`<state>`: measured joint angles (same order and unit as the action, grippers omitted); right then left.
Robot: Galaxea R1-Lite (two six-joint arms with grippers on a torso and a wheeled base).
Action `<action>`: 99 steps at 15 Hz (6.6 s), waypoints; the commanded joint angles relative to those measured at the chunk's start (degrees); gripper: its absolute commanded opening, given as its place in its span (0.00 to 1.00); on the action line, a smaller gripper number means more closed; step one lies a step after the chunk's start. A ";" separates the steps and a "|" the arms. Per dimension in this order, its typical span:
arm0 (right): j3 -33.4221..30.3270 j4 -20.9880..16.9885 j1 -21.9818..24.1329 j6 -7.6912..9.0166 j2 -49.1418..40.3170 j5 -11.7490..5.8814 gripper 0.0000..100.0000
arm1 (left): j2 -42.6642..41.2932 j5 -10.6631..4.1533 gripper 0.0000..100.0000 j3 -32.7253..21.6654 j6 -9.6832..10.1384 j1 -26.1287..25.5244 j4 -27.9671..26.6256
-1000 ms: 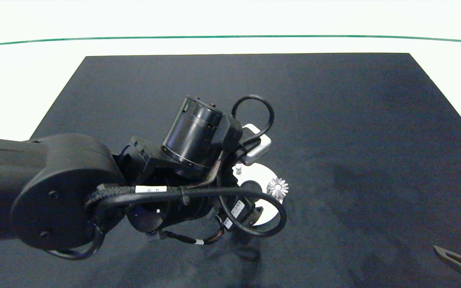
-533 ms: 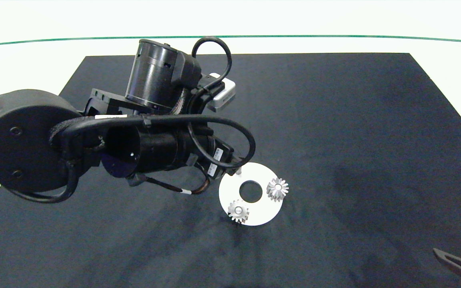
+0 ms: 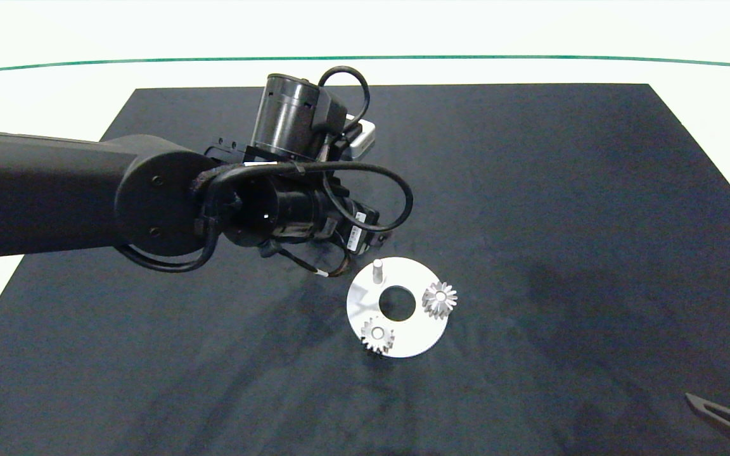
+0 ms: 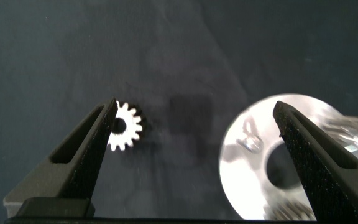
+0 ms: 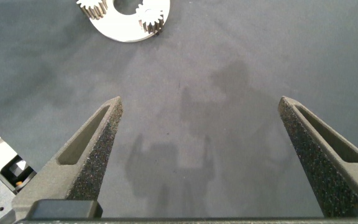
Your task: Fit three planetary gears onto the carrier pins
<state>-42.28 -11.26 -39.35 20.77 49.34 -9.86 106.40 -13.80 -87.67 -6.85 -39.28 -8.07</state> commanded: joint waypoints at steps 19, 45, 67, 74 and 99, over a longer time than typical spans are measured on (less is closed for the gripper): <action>0.35 -0.07 -0.02 0.23 0.06 -0.07 1.00 | 4.17 -0.09 1.00 2.07 -1.59 9.66 0.34; 0.70 0.01 -0.02 0.23 0.32 -0.07 1.00 | 3.99 0.00 0.50 1.19 -1.23 7.73 0.16; 0.88 0.19 -0.02 0.23 0.06 -0.16 1.00 | -2.07 -0.09 0.19 5.58 -0.09 -3.52 0.25; 0.88 0.19 -0.02 0.23 -0.03 -0.16 1.00 | -1.37 -0.17 0.19 5.50 -0.80 -4.93 0.25; 0.88 0.28 -0.02 0.23 -0.03 -0.16 1.00 | 1.18 -0.26 0.19 5.85 -0.80 -6.78 0.42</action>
<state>-41.40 -10.97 -39.35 20.88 49.34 -9.97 107.25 -13.97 -81.81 -7.61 -45.89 -7.55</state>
